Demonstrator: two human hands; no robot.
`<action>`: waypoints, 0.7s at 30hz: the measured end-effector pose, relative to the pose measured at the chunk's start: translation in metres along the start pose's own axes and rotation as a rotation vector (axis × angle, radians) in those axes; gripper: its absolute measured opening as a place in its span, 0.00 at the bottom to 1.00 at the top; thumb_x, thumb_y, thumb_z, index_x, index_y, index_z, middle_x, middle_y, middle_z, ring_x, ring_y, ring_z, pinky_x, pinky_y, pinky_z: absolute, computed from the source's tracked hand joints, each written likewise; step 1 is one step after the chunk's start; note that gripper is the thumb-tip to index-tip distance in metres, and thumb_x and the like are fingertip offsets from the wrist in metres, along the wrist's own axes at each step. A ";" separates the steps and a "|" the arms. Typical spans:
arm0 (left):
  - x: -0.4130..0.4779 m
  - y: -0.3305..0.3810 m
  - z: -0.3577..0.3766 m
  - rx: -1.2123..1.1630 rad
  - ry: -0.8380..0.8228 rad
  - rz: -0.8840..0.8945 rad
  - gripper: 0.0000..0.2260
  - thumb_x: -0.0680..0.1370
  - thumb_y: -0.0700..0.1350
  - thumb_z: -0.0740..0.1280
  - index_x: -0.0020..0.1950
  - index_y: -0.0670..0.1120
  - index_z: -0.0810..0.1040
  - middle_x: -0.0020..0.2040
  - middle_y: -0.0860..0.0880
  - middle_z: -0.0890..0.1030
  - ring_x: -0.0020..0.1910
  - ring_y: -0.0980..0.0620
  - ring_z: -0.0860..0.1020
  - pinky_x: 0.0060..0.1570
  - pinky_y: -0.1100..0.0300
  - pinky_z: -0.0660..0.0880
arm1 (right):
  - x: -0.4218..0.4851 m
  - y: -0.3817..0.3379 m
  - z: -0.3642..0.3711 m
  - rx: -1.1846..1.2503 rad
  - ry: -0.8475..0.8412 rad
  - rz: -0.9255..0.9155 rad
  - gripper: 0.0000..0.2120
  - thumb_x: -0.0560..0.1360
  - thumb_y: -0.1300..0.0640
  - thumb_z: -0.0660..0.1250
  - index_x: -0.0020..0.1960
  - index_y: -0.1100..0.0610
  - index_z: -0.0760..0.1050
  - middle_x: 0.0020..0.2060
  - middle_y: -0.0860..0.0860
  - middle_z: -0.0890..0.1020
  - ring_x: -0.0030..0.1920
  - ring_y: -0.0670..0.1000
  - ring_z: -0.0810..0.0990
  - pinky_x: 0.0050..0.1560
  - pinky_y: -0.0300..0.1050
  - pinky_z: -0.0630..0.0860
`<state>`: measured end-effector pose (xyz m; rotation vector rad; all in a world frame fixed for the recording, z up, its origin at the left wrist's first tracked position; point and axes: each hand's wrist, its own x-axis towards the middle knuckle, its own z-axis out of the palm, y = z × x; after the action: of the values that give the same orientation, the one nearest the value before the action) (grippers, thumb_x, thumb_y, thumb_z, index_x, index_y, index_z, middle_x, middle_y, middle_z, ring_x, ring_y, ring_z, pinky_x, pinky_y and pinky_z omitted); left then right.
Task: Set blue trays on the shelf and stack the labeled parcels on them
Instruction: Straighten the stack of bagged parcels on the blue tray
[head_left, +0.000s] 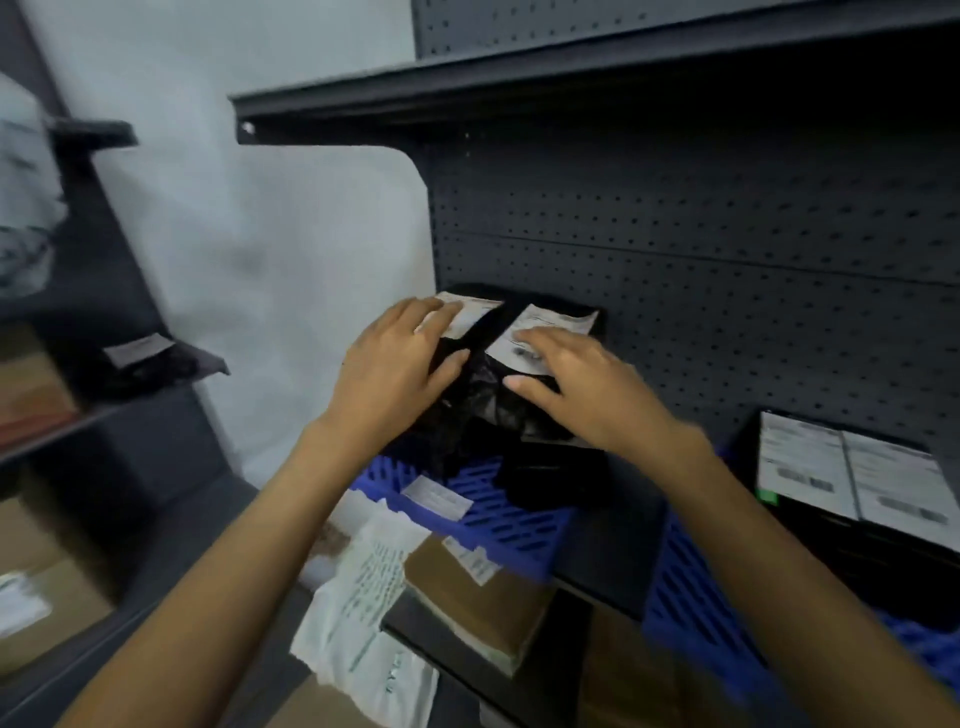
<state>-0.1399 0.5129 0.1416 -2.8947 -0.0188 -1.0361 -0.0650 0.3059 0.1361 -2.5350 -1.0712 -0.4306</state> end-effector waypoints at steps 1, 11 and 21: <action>0.000 -0.010 0.004 0.031 -0.031 -0.031 0.24 0.80 0.58 0.60 0.72 0.48 0.71 0.68 0.49 0.75 0.68 0.46 0.71 0.63 0.51 0.72 | 0.006 -0.004 0.007 -0.005 -0.032 -0.001 0.30 0.78 0.34 0.55 0.76 0.46 0.60 0.75 0.47 0.64 0.74 0.53 0.61 0.66 0.56 0.70; 0.006 -0.035 0.051 -0.048 -0.290 -0.199 0.30 0.77 0.66 0.44 0.75 0.54 0.61 0.75 0.50 0.64 0.74 0.39 0.63 0.72 0.43 0.62 | 0.039 0.000 0.044 -0.095 -0.151 0.007 0.34 0.78 0.35 0.56 0.78 0.45 0.51 0.77 0.49 0.57 0.77 0.59 0.51 0.65 0.63 0.70; 0.014 -0.050 0.061 -0.094 -0.272 -0.136 0.24 0.81 0.55 0.60 0.76 0.58 0.59 0.74 0.52 0.64 0.61 0.39 0.72 0.61 0.46 0.73 | 0.053 0.027 0.042 -0.039 -0.133 -0.097 0.28 0.81 0.50 0.62 0.77 0.48 0.57 0.74 0.49 0.62 0.75 0.58 0.57 0.64 0.60 0.72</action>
<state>-0.0921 0.5664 0.1069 -3.1345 -0.1876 -0.6676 -0.0038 0.3400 0.1147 -2.5843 -1.2501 -0.3141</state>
